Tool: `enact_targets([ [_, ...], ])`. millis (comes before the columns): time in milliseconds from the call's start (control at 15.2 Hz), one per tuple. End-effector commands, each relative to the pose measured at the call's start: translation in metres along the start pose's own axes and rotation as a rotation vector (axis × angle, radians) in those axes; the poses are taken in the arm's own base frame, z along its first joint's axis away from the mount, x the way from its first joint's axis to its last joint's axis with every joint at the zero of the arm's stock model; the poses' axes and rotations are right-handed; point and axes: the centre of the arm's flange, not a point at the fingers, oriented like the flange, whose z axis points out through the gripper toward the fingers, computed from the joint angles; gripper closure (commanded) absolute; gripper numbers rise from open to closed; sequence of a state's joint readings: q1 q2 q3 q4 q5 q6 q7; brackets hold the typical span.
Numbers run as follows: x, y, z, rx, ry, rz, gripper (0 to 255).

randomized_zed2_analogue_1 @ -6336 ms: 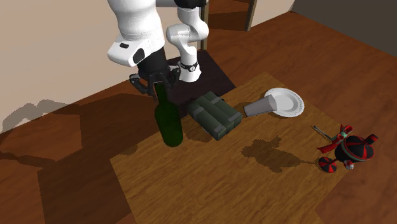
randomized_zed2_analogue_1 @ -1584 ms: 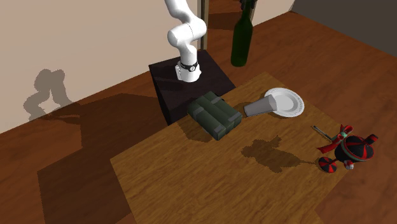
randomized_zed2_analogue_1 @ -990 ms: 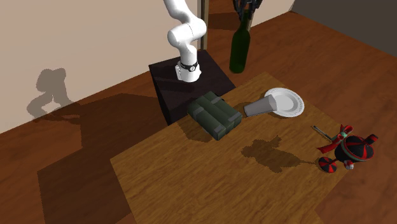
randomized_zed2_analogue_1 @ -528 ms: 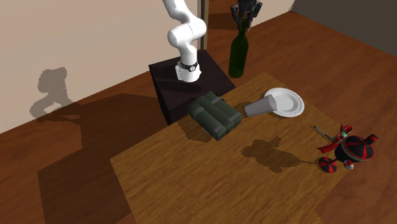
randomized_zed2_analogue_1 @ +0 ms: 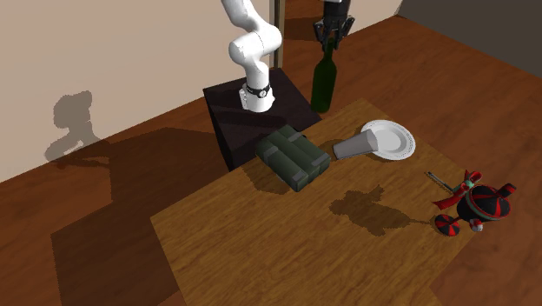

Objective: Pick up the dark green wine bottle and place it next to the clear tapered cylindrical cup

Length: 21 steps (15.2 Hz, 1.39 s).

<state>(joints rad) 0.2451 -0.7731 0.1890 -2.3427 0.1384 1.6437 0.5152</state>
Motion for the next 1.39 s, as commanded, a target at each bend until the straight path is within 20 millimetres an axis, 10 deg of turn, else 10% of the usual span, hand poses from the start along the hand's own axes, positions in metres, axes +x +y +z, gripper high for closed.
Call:
enact_targets([
  [0,0.0,0.0,0.011,0.0,0.001,0.0,255],
  [1320,-0.006,0.005,0.117,0.0,0.001,0.0,255],
])
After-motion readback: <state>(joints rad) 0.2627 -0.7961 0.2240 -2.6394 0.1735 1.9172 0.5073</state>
